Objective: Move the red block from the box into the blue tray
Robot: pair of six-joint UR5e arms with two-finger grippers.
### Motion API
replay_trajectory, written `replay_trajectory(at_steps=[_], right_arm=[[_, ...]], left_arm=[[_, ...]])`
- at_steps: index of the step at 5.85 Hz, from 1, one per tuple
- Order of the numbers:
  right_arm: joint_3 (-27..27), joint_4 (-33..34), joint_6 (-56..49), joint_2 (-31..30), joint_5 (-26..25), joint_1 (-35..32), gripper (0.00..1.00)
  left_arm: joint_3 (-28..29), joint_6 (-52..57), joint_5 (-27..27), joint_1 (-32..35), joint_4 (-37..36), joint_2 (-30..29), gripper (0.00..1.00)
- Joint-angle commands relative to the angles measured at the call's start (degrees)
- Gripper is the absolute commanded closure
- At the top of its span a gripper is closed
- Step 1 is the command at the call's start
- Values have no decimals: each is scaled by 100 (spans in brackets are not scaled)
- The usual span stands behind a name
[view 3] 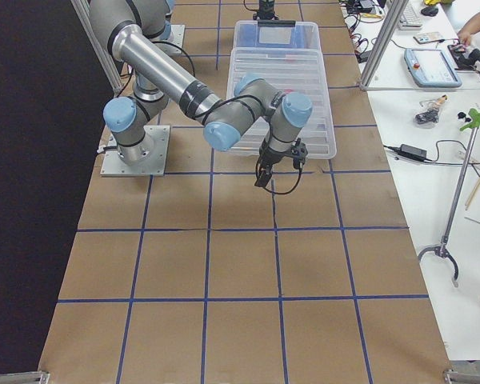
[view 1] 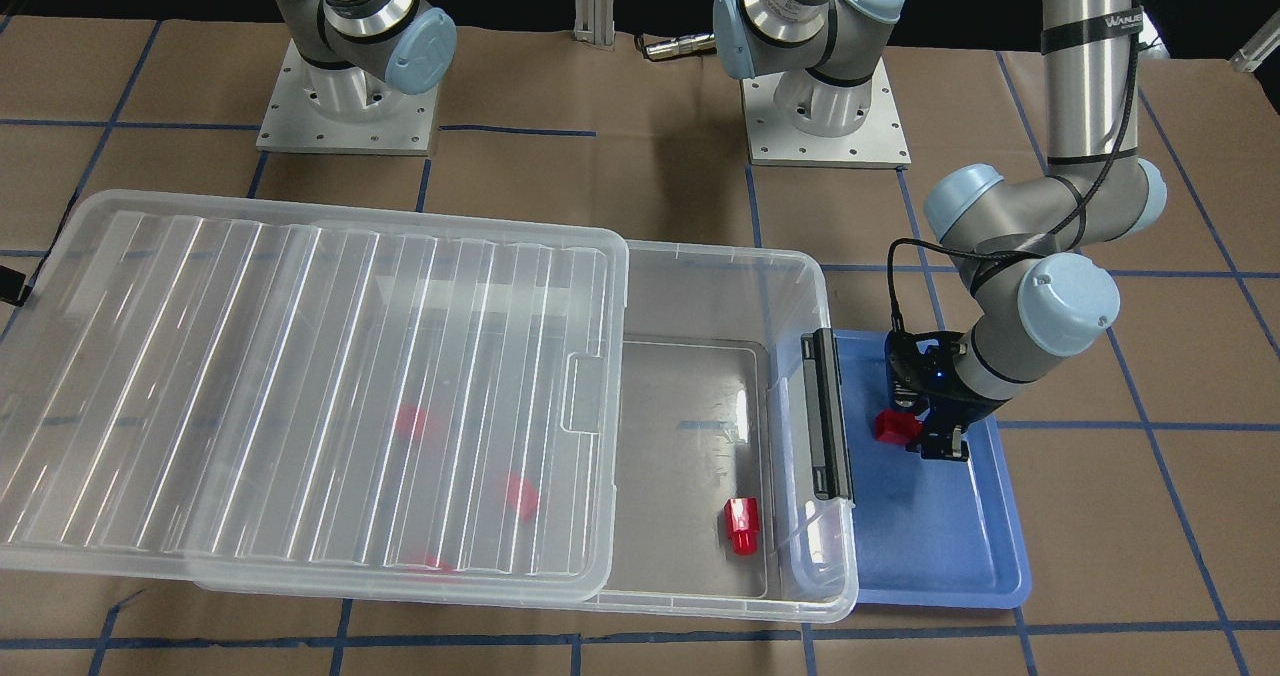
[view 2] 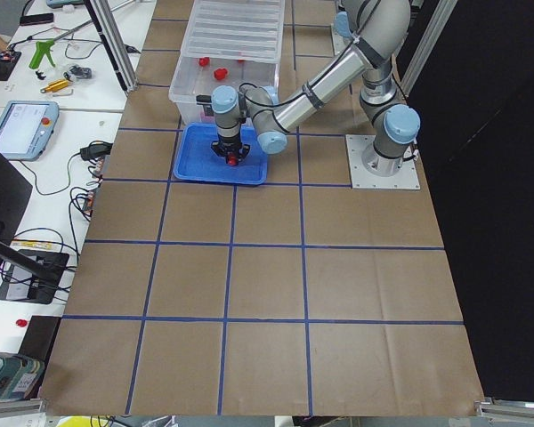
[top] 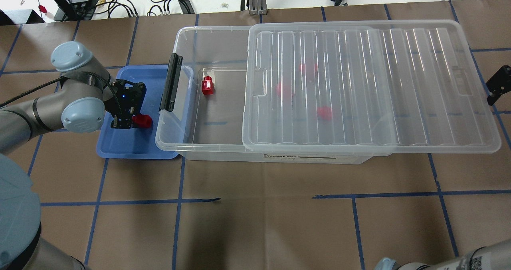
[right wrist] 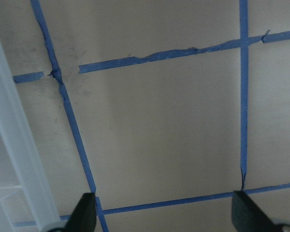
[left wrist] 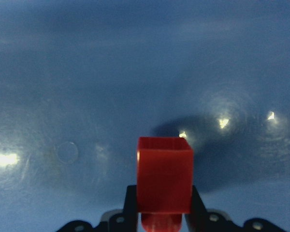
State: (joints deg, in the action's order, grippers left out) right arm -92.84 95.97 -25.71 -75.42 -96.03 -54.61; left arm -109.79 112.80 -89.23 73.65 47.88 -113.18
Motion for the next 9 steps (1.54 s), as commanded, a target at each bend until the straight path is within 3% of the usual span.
replay_trajectory(at_steps=[1, 4, 5, 8, 9], right_arm=[[-198, -8, 31, -131, 119, -119, 0], [-304, -26, 49, -245, 348, -540, 0], [-305, -26, 49, -298, 357, -707, 0], [-305, -34, 206, -307, 531, -1392, 0], [-305, -43, 459, -377, 706, -1516, 0]], left_arm=[[167, -47, -7, 70, 290, 181, 3], [1474, -932, -7, 184, 3305, 1426, 3], [1652, -1005, -24, 228, 3803, 1831, 3], [1661, -1039, 28, 272, 4177, 2388, 3], [1706, -1789, -6, 403, 4177, 2458, 3]])
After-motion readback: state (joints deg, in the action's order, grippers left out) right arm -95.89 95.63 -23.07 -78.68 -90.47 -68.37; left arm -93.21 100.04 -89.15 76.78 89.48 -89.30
